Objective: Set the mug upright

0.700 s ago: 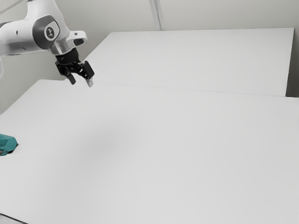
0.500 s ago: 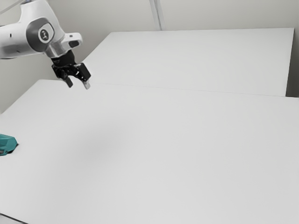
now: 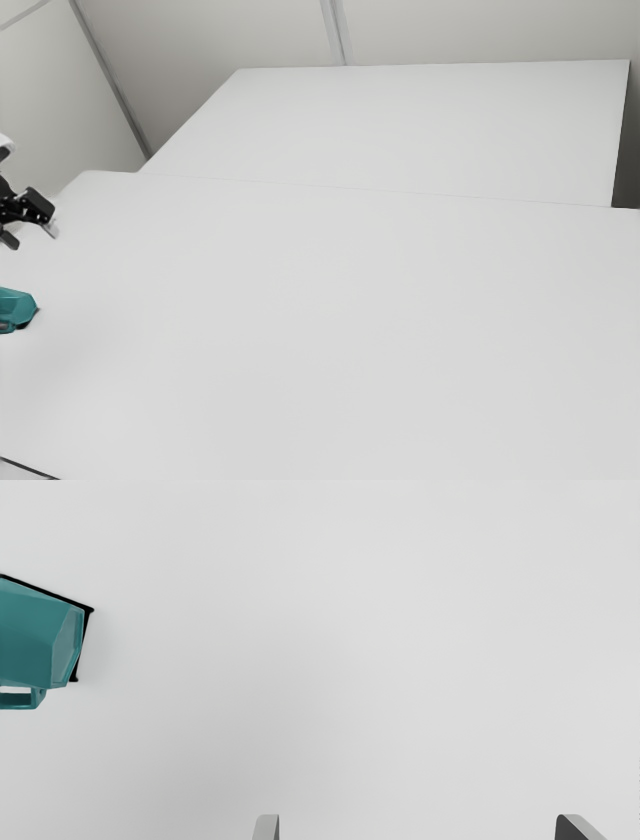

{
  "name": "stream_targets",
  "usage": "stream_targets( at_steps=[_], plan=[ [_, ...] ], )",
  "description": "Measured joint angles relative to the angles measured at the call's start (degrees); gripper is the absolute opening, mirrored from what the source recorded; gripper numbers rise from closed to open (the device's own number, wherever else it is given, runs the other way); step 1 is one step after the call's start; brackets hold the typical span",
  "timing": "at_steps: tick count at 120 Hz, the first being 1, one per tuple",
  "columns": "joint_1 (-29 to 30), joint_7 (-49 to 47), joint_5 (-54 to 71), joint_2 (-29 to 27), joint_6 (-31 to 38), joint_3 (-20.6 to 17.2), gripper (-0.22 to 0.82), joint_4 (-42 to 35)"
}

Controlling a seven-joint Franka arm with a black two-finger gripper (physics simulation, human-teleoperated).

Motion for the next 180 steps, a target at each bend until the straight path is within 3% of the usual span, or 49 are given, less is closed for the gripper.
stream_targets(
  at_steps=[45,53,66,91,126,180],
  plan=[
    [21.4,23.9,-15.1,4.2,1.0,-1.1,0.60,-0.8],
    [26.9,28.6,-17.9,6.8,0.7,-3.4,0.60,0.0],
    [37.9,36.3,-21.2,11.9,-0.4,-10.1,0.60,3.8],
    [50.6,50.2,-24.8,20.1,-3.6,-17.1,0.60,10.2],
    [54.2,64.5,-27.3,31.3,-5.1,-19.2,0.59,19.1],
    [54.0,76.8,-33.1,39.5,1.7,-23.8,0.57,21.2]
  ],
)
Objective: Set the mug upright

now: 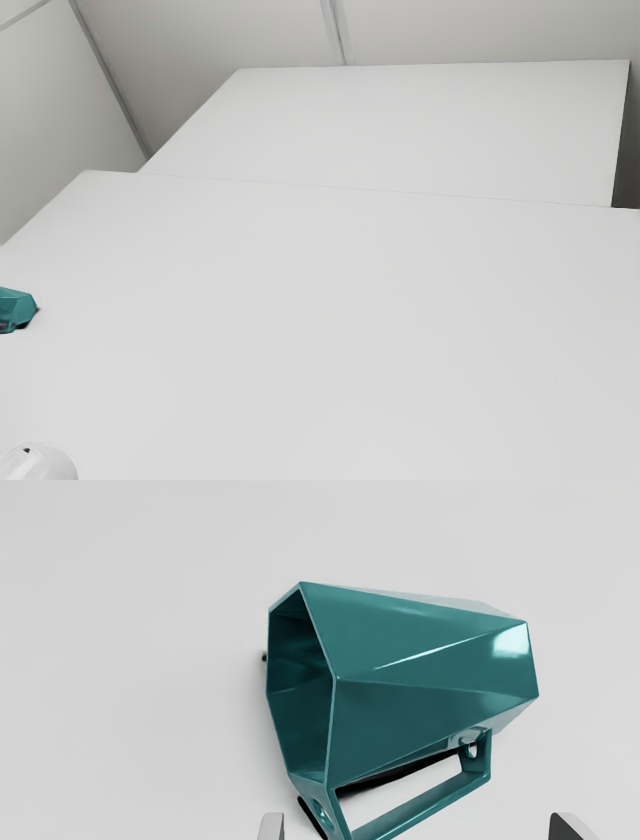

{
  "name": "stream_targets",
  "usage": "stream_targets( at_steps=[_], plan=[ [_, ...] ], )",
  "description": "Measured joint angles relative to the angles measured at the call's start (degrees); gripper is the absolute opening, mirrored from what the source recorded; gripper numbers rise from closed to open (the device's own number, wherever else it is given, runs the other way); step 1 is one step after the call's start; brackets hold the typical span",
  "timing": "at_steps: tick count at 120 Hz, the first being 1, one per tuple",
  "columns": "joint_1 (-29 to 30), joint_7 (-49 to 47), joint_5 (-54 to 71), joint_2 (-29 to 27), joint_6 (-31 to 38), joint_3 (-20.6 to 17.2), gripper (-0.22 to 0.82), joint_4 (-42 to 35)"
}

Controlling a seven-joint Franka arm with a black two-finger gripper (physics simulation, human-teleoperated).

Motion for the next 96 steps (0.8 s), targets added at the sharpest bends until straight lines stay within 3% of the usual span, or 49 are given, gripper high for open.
stream_targets(
  at_steps=[31,96],
  plan=[
    [0.1,4.5,-4.2,4.8,0.9,-2.3,0.57,5.2],
    [-0.3,9.5,-6.5,4.3,0.6,-4.4,0.53,-0.9]
  ],
)
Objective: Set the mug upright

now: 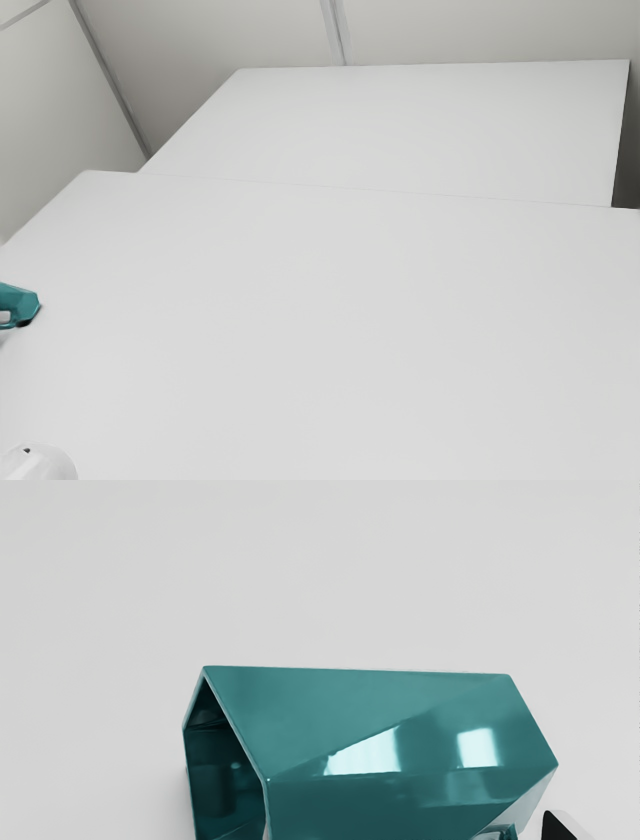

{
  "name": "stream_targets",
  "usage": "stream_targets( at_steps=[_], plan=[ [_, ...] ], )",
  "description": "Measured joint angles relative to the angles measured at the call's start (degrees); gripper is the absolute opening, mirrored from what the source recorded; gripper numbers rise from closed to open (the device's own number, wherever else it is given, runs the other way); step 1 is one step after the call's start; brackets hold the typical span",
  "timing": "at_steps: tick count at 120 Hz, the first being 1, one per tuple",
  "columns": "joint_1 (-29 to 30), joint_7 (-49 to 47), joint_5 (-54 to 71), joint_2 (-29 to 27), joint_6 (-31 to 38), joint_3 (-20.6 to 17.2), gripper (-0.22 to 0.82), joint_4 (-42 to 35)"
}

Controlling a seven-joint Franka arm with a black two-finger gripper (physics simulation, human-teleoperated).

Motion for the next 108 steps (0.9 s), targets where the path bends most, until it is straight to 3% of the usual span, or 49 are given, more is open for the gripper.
stream_targets(
  at_steps=[13,33,50,85,108],
  plan=[
    [0.0,0.5,0.0,-0.7,0.1,-0.6,0.41,-0.5],
    [-0.1,1.2,0.0,-2.0,0.3,-1.4,0.09,-0.5],
    [-0.1,1.5,0.0,-3.3,0.4,-2.0,-0.06,-0.4],
    [-0.5,1.7,0.1,-7.1,1.2,-3.1,-0.13,-0.7],
    [-5.2,0.2,0.7,-14.2,2.5,-2.6,-0.14,-5.7]
  ],
)
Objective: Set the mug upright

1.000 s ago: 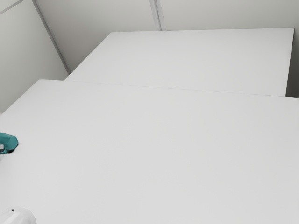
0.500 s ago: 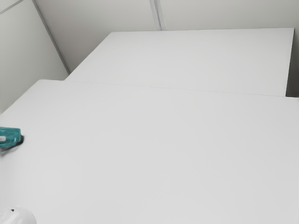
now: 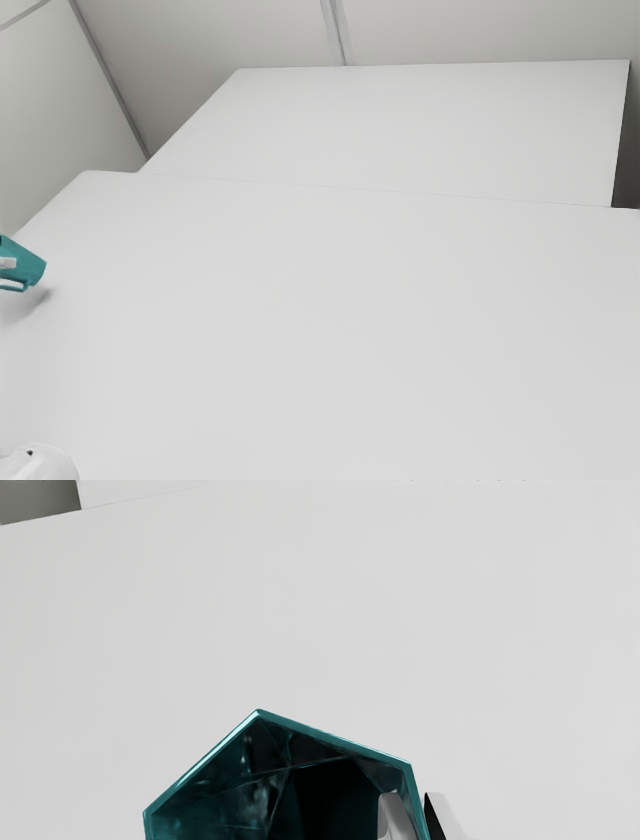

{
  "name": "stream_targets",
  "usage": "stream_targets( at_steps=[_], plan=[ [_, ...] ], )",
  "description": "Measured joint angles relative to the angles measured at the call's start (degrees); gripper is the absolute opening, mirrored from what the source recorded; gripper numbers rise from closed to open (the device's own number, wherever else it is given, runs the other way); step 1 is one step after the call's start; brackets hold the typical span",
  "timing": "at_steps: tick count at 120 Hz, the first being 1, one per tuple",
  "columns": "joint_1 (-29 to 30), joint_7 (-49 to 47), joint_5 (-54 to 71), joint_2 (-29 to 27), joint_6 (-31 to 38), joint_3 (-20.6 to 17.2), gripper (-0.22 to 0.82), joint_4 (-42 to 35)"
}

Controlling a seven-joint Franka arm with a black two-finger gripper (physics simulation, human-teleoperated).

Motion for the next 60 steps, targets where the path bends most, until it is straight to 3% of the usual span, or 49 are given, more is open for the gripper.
stream_targets(
  at_steps=[40,60],
  plan=[
    [-16.9,-9.7,9.4,-8.8,4.2,0.9,-0.16,-5.7],
    [-19.8,-16.6,12.5,-14.9,5.0,-1.3,-0.17,-12.1]
  ],
)
